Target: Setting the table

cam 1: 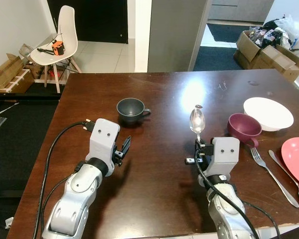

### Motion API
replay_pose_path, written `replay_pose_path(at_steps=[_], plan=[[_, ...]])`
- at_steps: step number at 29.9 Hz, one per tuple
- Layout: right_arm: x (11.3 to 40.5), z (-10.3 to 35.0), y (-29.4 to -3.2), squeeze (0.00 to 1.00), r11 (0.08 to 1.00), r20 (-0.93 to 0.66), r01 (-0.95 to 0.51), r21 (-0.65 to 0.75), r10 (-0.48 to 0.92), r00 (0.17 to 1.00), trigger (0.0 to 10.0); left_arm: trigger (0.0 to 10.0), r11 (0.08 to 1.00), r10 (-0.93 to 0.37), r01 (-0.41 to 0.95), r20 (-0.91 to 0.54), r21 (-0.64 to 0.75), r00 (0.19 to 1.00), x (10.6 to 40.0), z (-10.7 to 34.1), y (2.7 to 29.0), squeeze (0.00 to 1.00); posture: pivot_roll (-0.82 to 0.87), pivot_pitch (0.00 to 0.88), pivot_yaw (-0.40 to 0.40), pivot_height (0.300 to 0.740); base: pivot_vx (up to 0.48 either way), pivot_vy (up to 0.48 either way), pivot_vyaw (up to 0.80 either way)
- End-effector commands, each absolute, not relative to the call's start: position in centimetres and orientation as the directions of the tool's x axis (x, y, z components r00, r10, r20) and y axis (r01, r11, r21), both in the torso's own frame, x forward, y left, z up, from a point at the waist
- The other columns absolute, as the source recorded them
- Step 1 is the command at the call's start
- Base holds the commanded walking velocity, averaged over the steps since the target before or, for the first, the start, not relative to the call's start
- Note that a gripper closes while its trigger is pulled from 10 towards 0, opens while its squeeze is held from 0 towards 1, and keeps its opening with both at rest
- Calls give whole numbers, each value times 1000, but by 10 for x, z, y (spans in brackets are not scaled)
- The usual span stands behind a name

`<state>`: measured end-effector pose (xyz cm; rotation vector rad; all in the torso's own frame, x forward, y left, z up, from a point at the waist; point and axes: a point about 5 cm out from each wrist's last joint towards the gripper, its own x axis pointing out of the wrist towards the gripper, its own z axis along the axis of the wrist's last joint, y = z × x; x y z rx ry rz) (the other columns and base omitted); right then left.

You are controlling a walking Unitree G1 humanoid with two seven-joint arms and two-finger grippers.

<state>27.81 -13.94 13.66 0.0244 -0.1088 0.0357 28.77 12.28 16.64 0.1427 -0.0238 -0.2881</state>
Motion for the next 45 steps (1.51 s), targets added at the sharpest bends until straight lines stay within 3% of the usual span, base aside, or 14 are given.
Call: replay_pose_path(at_steps=[1,45], plan=[[279,135,-140,0,999,108,-31,26,28,994,10000,10000,952,-270,269,-11,146,963,287,161,125,0,-53,39,41,740,-289,0,0],[282,131,-140,0,999,101,-19,35,15,995,10000,10000,953,-269,265,8,150,963,289,164,127,0,-44,26,49,740,-299,0,0]])
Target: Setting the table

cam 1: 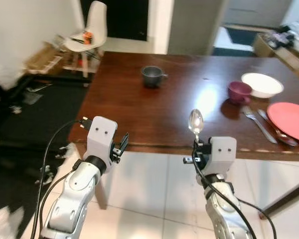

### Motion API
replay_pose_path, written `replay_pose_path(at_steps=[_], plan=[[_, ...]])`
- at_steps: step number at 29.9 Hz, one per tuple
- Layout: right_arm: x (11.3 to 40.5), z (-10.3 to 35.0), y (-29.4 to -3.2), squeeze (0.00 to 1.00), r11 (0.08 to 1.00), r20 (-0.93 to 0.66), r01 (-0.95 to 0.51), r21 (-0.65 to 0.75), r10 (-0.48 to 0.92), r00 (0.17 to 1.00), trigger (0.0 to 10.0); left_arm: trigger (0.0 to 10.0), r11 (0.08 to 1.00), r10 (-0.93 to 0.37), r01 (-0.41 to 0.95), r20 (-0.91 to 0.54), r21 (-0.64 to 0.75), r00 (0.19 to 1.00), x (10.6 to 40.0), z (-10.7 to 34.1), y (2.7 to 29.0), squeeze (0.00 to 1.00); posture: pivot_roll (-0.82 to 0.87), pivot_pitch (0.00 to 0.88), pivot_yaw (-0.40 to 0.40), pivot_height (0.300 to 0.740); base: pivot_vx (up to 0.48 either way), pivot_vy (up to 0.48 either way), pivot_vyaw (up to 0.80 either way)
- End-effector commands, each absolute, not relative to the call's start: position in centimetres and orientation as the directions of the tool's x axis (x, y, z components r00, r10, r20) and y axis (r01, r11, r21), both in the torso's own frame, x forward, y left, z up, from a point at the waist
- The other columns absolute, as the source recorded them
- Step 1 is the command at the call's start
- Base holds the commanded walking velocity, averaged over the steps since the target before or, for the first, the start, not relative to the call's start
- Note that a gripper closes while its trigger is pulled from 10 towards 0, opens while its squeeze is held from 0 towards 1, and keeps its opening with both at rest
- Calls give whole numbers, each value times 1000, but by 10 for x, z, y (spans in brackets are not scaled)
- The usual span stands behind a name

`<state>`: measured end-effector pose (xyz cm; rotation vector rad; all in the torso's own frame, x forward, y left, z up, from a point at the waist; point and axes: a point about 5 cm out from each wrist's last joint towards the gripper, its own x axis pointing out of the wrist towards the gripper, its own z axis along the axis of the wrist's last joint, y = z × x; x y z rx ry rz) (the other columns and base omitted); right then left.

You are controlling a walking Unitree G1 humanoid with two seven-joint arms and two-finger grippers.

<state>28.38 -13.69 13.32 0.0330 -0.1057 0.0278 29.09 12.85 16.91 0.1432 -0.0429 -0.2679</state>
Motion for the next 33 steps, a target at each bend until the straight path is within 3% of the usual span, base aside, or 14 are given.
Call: replay_pose_path(at_steps=[1,11,22,33], plan=[[282,131,-140,0,999,101,-19,35,15,995,10000,10000,953,-269,265,8,150,963,289,164,127,0,-44,26,49,740,-270,0,0],[282,130,-140,0,999,100,-15,35,12,995,10000,10000,953,-268,264,9,149,963,290,165,127,0,-45,27,50,740,-269,0,0],[282,130,-141,0,999,95,-9,42,5,995,10000,10000,952,-269,265,8,150,963,290,164,127,0,-46,27,50,740,0,0,0],[283,129,-142,0,999,89,-7,53,2,996,10000,10000,953,-269,266,2,144,963,290,163,126,0,-47,25,49,740,0,0,-798]])
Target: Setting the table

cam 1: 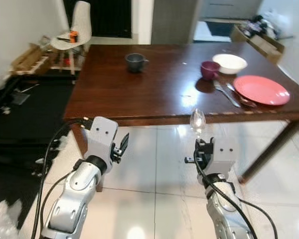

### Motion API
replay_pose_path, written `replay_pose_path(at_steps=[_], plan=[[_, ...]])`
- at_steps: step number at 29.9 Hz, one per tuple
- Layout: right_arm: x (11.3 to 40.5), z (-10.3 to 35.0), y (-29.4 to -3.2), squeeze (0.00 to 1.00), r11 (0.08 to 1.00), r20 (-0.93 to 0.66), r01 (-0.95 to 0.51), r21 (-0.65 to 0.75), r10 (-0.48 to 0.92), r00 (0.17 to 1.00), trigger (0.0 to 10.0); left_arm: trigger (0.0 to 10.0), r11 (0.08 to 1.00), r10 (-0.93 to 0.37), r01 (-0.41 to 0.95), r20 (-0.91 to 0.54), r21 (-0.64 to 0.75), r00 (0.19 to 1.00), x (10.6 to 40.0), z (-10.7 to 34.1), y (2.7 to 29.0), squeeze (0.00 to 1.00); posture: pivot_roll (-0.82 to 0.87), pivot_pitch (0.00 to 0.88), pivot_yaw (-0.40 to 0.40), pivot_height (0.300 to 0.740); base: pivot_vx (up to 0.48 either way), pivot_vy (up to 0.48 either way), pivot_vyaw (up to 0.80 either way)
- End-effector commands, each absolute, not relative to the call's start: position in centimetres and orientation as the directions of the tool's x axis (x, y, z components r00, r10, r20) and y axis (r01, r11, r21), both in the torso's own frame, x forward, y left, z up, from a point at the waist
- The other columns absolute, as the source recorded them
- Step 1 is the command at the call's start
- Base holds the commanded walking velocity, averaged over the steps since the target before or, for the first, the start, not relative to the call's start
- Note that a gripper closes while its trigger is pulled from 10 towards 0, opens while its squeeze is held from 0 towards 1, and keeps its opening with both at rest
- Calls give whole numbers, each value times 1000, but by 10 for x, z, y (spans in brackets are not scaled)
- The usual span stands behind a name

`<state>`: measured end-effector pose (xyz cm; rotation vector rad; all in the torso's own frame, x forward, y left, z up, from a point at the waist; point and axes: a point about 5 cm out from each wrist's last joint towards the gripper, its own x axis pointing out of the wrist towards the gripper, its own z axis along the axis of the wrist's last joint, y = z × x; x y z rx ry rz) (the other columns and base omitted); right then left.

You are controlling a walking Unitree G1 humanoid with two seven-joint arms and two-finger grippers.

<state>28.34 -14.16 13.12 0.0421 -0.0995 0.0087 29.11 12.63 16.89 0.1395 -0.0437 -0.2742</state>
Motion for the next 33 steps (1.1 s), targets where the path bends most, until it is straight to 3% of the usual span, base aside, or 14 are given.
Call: replay_pose_path(at_steps=[1,33], plan=[[283,129,-142,0,999,89,-7,53,2,996,10000,10000,953,-269,266,2,144,963,290,163,126,0,-47,25,49,740,0,0,-800],[283,123,-141,0,999,66,-19,42,16,998,10000,10000,967,-207,223,-137,119,969,282,118,141,0,-44,27,43,740,0,0,-798]])
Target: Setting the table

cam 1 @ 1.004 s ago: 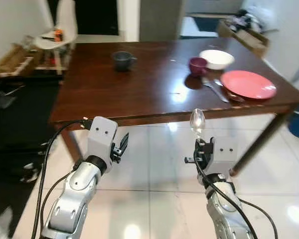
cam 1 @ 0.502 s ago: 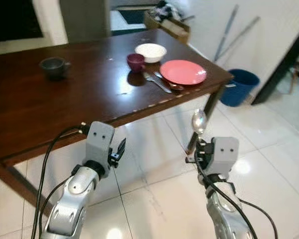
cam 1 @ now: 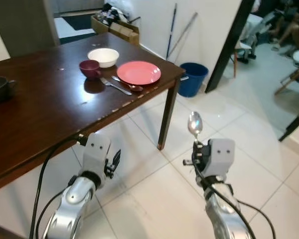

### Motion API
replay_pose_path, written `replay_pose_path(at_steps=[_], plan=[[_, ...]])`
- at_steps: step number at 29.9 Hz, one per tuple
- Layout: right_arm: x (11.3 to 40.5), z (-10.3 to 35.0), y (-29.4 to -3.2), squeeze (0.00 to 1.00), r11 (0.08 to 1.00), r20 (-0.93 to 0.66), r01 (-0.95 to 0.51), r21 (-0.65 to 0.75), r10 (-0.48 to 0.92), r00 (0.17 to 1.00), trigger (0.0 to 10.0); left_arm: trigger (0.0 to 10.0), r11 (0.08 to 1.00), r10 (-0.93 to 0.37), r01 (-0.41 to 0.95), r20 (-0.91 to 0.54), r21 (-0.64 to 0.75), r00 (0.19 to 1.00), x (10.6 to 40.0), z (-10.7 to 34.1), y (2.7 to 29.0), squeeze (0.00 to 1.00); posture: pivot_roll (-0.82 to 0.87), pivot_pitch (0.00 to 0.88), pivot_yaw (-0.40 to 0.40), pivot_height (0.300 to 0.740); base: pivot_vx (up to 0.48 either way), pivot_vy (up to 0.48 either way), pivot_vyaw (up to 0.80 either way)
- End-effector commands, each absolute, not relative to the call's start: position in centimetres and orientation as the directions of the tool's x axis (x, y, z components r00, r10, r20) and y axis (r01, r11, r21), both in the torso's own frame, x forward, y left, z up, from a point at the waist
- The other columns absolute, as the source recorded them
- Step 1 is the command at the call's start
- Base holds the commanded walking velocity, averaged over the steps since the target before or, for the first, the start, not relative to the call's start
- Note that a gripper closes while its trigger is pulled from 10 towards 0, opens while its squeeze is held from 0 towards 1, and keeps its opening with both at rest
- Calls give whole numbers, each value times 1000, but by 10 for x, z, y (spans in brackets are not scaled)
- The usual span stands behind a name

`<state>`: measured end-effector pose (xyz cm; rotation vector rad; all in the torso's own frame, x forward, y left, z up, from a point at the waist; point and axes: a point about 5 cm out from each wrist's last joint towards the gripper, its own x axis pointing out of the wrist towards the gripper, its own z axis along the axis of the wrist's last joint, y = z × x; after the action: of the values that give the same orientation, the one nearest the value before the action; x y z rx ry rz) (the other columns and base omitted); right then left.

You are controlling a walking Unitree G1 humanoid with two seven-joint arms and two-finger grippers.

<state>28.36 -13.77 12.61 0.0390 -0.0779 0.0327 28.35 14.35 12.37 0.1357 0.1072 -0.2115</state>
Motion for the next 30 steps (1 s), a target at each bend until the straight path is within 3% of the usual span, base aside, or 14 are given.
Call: replay_pose_path(at_steps=[1,30], plan=[[283,122,-141,0,999,66,-19,42,17,998,10000,10000,967,-207,223,-137,119,969,282,118,141,0,-44,27,43,740,0,0,-800],[285,123,-141,0,999,69,-28,36,26,997,10000,10000,966,-214,228,-119,120,969,284,119,139,0,-42,14,37,740,0,0,-800]])
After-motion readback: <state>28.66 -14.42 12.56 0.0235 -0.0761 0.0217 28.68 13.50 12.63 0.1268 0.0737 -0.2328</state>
